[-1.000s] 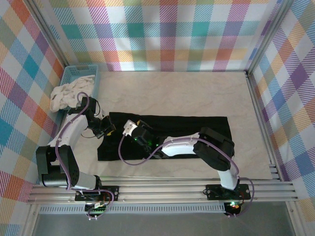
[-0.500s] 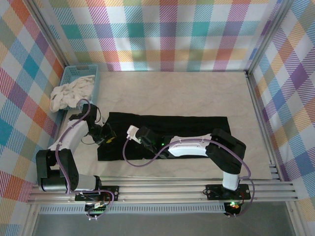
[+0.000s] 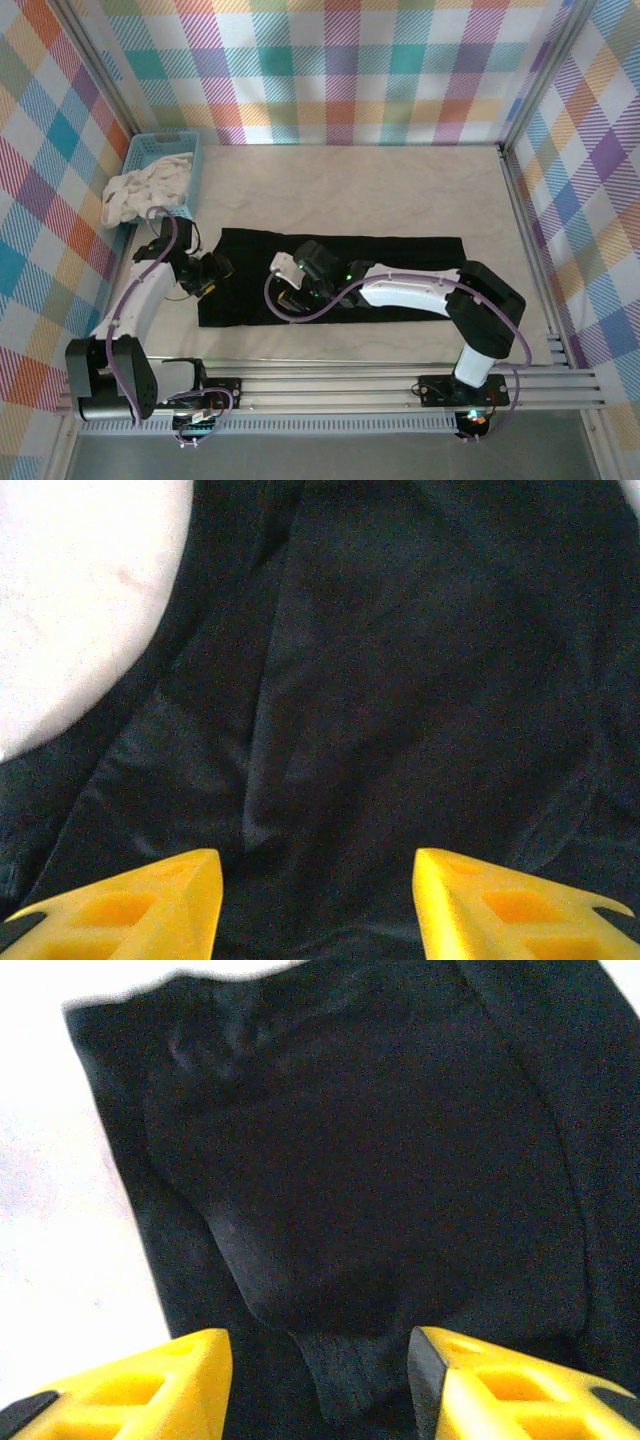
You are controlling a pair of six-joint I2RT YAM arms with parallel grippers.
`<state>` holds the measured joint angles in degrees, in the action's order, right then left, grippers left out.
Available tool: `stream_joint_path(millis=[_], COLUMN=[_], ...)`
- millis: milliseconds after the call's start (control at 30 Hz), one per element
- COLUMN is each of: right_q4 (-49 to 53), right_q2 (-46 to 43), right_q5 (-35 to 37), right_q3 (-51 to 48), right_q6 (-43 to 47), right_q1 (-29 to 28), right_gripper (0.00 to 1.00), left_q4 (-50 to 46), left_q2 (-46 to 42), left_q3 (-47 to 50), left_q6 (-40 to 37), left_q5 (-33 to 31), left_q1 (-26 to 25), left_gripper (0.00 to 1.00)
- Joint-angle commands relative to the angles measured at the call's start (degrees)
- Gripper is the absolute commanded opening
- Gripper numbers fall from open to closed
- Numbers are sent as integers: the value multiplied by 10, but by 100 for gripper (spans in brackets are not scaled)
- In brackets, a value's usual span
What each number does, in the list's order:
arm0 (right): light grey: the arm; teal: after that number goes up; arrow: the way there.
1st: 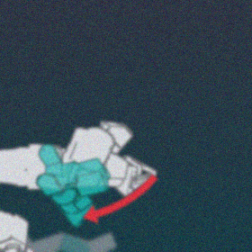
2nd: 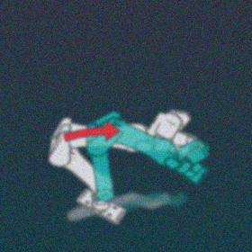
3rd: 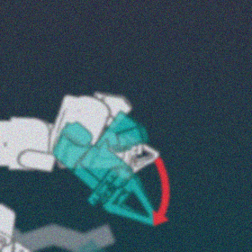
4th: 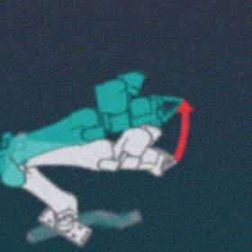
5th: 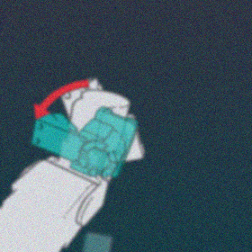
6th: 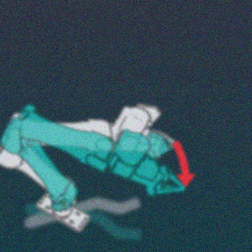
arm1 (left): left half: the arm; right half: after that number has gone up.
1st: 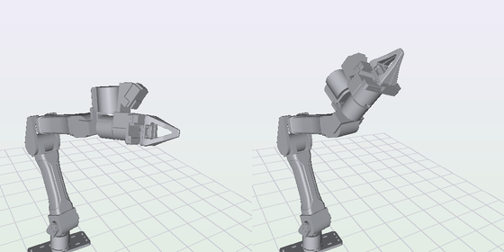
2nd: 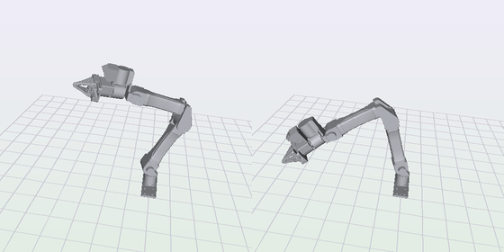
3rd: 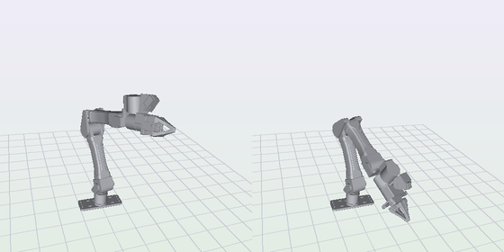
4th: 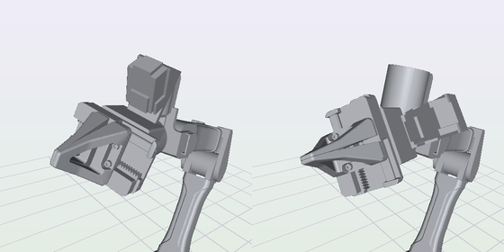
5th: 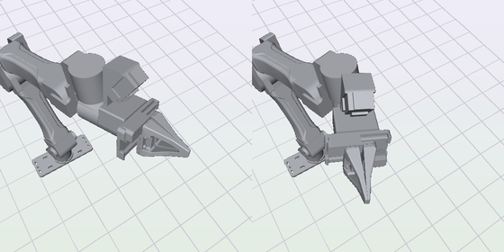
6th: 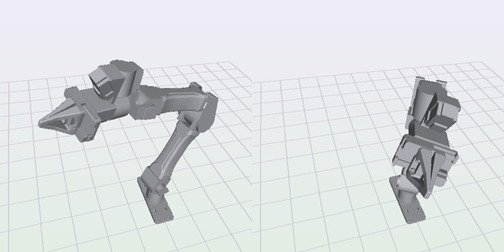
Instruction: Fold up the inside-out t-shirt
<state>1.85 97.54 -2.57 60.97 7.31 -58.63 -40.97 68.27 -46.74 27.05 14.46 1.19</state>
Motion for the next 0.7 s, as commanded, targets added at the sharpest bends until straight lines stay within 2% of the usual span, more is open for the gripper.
stream_joint_path(millis=[0,133,200,233,300,433,567,667], right_q4=[-40,-53,-57,-53,-38,-14,-11,-9], right_q2=[22,92,123,136,163,163,111,82], right_q5=[-104,-85,-81,-80,-88,-111,-124,-125], right_q3=[11,43,52,57,68,69,55,46], right_q6=[-80,-137,-161,-171,-181,-182,-178,-173], right_q1=[17,20,26,27,28,31,38,43], right_gripper=[52,44,40,39,37,38,47,50], left_q4=[95,136,148,153,174,215,225,208], left_q2=[-1,54,58,57,54,80,131,168], left_q3=[11,18,17,15,15,17,10,-6], left_q6=[56,69,55,46,27,1,-26,-58], left_q5=[-16,-33,-84,-111,-165,-208,-194,-185], left_q1=[-39,-62,-61,-61,-59,-52,-37,-36], left_gripper=[54,54,54,56,69,85,99,100])
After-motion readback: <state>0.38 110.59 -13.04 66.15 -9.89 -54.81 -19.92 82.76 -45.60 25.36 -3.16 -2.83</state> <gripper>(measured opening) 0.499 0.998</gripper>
